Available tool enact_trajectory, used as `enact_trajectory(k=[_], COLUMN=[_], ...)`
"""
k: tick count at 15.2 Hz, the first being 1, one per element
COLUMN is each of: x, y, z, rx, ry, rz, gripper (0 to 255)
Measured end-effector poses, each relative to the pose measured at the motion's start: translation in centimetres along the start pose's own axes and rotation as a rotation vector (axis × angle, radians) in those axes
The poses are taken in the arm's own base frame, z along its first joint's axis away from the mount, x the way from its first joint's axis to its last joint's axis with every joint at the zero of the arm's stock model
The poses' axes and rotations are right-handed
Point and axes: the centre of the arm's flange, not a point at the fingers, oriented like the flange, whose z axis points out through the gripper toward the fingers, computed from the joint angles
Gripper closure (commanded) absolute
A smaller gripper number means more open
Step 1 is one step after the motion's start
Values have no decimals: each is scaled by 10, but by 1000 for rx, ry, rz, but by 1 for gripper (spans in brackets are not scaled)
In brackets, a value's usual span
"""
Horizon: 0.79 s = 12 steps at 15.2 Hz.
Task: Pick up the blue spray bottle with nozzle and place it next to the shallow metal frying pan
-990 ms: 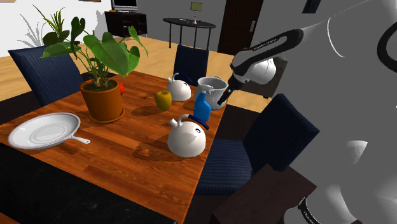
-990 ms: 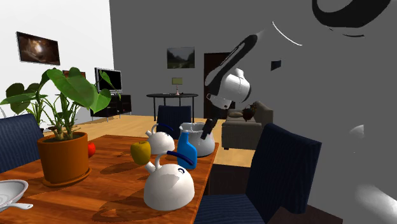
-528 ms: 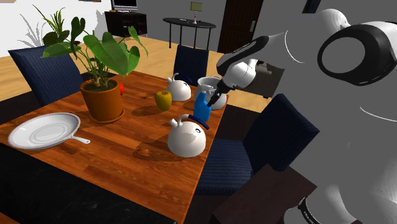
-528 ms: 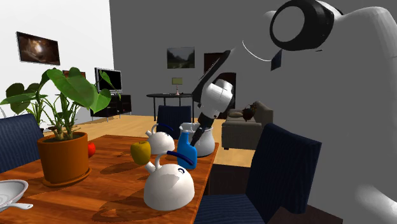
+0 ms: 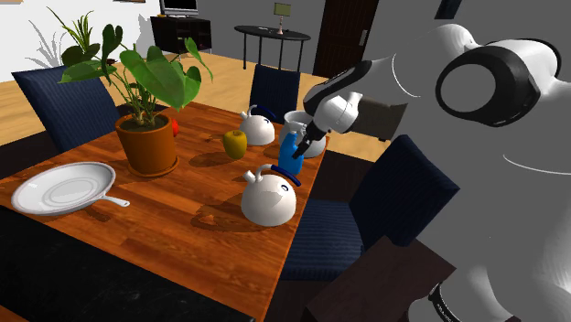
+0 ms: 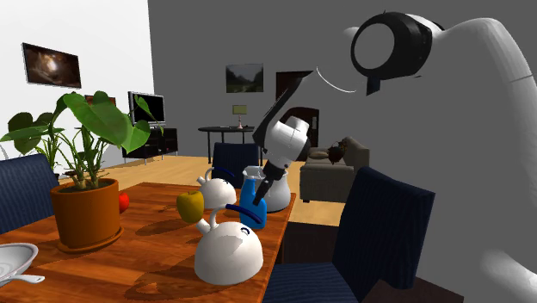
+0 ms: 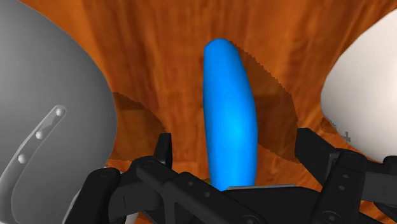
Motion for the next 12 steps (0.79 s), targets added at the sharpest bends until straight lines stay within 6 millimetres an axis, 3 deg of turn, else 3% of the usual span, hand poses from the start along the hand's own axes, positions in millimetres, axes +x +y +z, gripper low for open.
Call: enact_trajectory(k=[5, 6, 12], x=[0, 0, 0], y=[0, 0, 0], z=[1, 1, 1], rx=[0, 0, 0], ry=[0, 0, 0], rz=[0, 0, 0], gripper=[0, 255, 255])
